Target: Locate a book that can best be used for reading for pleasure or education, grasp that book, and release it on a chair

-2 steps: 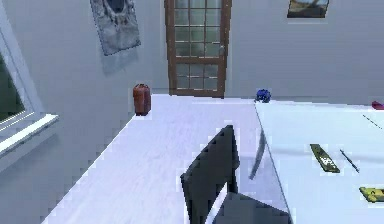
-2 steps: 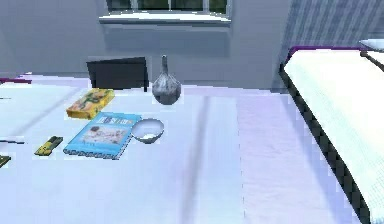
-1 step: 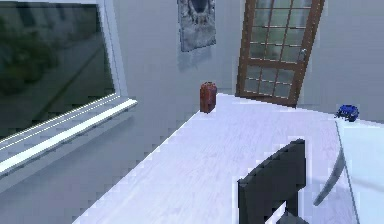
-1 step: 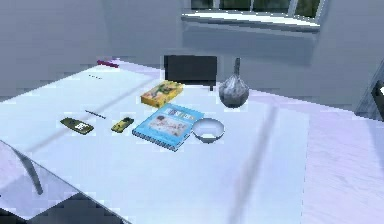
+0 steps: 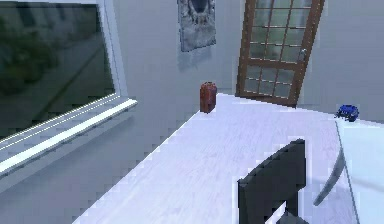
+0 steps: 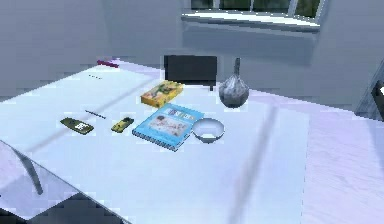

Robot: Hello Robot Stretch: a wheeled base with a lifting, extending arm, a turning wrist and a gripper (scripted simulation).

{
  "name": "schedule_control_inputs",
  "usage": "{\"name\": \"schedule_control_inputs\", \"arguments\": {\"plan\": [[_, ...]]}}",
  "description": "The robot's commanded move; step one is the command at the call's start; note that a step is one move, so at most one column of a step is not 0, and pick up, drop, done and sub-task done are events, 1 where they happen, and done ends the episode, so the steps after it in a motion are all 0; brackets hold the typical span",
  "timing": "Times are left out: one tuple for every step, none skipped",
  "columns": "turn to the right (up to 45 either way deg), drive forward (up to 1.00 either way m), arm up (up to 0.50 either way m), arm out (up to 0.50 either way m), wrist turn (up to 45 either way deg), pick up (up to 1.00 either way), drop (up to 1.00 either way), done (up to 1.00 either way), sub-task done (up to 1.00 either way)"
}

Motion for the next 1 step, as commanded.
{"name": "schedule_control_inputs", "arguments": {"plan": [[0.0,0.00,0.38,0.00,0.0,0.00,0.00,0.00,0.00]]}}
